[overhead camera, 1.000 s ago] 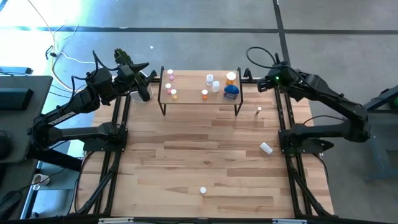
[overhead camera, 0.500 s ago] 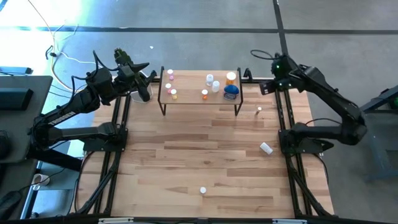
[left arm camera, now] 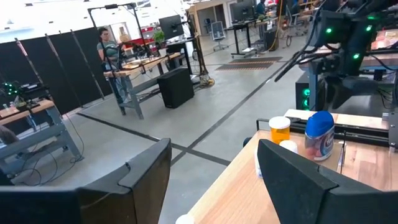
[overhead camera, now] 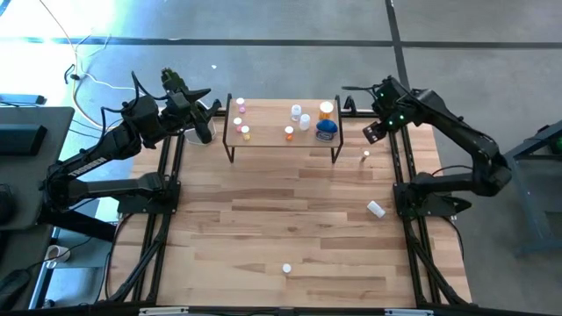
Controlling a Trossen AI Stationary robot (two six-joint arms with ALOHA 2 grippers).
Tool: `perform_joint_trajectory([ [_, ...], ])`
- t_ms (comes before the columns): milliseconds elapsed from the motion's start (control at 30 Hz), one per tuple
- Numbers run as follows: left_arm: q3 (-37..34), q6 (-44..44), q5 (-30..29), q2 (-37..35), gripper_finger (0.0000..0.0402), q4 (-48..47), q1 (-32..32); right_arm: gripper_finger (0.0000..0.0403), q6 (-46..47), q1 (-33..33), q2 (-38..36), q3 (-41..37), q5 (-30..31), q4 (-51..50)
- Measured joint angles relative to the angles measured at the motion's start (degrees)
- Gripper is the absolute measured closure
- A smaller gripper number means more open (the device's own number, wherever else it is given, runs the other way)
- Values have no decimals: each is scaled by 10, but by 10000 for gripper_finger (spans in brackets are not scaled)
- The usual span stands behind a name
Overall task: Pick and place medicine bottles onto shelf by color
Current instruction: Put the top white pill bottle on the shelf
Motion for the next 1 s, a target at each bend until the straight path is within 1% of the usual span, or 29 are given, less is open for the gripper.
perform_joint_trajectory([
  [133, 0, 0, 0, 0, 174, -2, 0, 231, 54, -19, -26, -65, -1, 53],
  [233, 0, 1, 0, 0, 174, -7, 0, 231, 99, -20, -50, -110, -3, 92],
  [367, 0, 2, 0, 0, 174, -13, 0, 231, 161, -19, -81, -154, -5, 142],
  [500, 0, 2, 0, 0, 174, -13, 0, 231, 211, -10, -104, -187, -5, 171],
  [633, 0, 4, 0, 0, 174, -13, 0, 231, 249, 12, -121, -208, 2, 183],
  [867, 0, 12, 0, 0, 174, -12, 0, 231, 304, 76, -131, -238, 53, 194],
  [1000, 0, 12, 0, 0, 174, -12, 0, 231, 340, 115, -131, -241, 95, 205],
])
